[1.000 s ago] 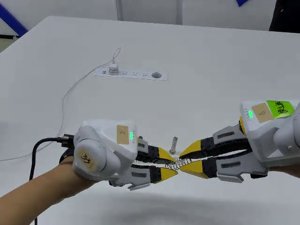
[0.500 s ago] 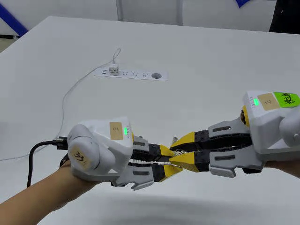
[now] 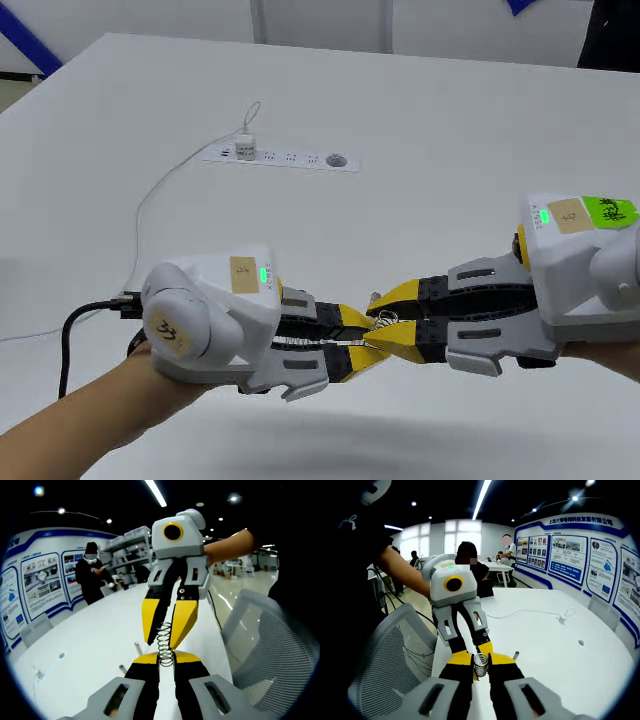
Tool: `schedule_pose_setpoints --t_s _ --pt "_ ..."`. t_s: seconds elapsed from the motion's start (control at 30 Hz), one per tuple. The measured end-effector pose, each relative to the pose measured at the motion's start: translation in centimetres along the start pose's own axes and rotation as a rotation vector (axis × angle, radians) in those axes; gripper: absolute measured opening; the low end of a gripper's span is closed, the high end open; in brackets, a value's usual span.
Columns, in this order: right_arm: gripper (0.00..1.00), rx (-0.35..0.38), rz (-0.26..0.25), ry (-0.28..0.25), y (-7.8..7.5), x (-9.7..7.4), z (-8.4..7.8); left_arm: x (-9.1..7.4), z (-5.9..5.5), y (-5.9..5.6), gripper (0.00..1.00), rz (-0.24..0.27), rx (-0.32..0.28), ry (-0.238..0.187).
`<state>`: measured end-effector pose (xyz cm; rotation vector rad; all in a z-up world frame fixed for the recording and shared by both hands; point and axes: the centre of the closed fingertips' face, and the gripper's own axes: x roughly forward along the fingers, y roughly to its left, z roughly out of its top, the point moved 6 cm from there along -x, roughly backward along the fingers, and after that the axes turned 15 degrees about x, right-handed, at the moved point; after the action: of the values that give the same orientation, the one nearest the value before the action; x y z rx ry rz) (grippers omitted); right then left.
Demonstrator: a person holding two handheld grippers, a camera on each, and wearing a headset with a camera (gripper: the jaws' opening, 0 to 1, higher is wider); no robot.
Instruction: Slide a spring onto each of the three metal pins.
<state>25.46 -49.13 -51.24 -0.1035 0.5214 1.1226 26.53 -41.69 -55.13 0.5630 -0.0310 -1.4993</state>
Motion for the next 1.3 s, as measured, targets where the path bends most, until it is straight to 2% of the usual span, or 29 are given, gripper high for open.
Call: schedule_pose_setpoints --t_s 0.03,0.2,0.3,0.37,0.43,0.63,1.03,1.1,1.13,1.23,1.3 --pt "0.12 0.019 -0.001 -0.018 -0.1 -0.1 0.1 0.0 0.0 0.0 0.09 0.003 -0.003 0.000" --pt "0.12 0.055 0.005 -0.043 -0.1 -0.3 0.3 -0.2 0.1 0.2 0.09 0.019 -0.021 -0.017" --pt "0.12 0.061 0.007 -0.038 0.0 -0.1 0.2 -0.2 0.2 0.2 0.09 0.023 -0.025 -0.022" --pt "0.12 0.048 -0.011 -0.010 -0.1 0.1 -0.1 -0.2 0.4 0.4 0.09 0.036 -0.048 -0.045" --pt "0.12 0.043 -0.009 -0.025 0.0 0.0 0.0 -0.3 0.5 0.5 0.09 0.039 -0.039 -0.042" --pt "0.12 0.051 -0.011 -0.027 0.0 -0.1 0.1 -0.4 0.4 0.4 0.09 0.038 -0.036 -0.039" --pt "0.11 0.045 -0.001 -0.005 0.2 -0.2 -0.6 -0.1 0.0 -0.4 0.09 0.015 -0.038 -0.017" --pt "0.10 0.036 0.000 -0.003 0.4 -0.2 -0.5 -0.2 0.1 -0.6 0.10 0.003 -0.095 -0.026" --pt "0.10 0.020 -0.011 -0.009 0.4 -0.2 -0.4 -0.3 0.1 -0.3 0.10 0.024 -0.094 -0.029" --pt "0.10 0.017 -0.020 -0.020 0.3 -0.3 -0.1 -0.4 0.2 0.0 0.11 0.040 -0.092 -0.034" --pt "0.10 0.015 -0.025 -0.021 0.1 -0.4 0.1 -0.4 0.3 0.2 0.13 0.061 -0.064 -0.029"
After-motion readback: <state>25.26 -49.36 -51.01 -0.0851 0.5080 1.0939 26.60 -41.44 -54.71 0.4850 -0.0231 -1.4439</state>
